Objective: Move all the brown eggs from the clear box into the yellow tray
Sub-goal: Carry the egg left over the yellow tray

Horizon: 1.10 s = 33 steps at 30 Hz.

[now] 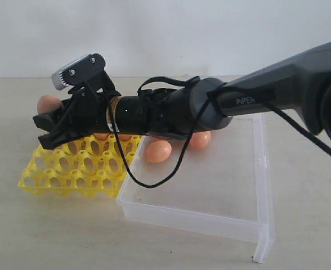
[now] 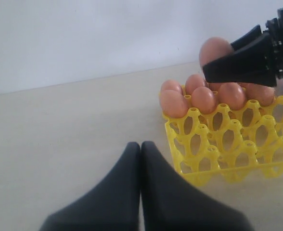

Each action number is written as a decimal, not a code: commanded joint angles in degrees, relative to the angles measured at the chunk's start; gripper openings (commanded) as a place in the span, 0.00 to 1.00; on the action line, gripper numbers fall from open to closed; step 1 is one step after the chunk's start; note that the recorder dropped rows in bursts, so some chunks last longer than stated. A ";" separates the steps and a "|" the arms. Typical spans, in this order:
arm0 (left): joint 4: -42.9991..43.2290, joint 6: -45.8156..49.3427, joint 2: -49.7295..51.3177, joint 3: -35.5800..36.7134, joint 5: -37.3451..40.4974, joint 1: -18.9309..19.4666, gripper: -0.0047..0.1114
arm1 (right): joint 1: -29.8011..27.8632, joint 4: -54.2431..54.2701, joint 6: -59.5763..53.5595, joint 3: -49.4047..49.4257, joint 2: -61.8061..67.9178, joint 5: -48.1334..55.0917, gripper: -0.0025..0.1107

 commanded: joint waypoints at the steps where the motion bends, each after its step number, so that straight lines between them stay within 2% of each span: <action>1: -0.15 -0.56 -0.10 0.18 -0.15 -0.20 0.00 | -0.44 0.01 4.41 -5.81 2.39 1.92 0.02; 3: -0.15 -0.56 -0.10 0.18 -0.15 -0.20 0.00 | -0.55 -1.59 14.09 -8.88 4.60 3.35 0.02; 5: -0.15 -0.56 -0.10 0.18 -0.15 -0.20 0.00 | -0.69 -6.31 21.29 -10.83 6.31 0.52 0.02; 9: -0.15 -0.56 -0.10 0.18 -0.15 -0.20 0.00 | -0.56 -14.47 26.08 -14.63 8.58 -1.61 0.02; 14: -0.15 -0.56 -0.10 0.18 -0.15 -0.20 0.00 | -0.96 -15.36 35.20 -18.77 12.71 -1.57 0.02; 18: -0.15 -0.56 -0.10 0.18 -0.15 -0.20 0.00 | -0.69 -19.57 36.55 -20.94 14.69 -2.54 0.02; 25: -0.15 -0.56 -0.10 0.18 -0.15 -0.20 0.00 | -0.42 -20.18 35.32 -21.52 15.19 8.45 0.02; 33: -0.15 -0.56 -0.10 0.18 -0.15 -0.20 0.00 | 0.10 -21.65 34.83 -21.52 15.57 7.37 0.02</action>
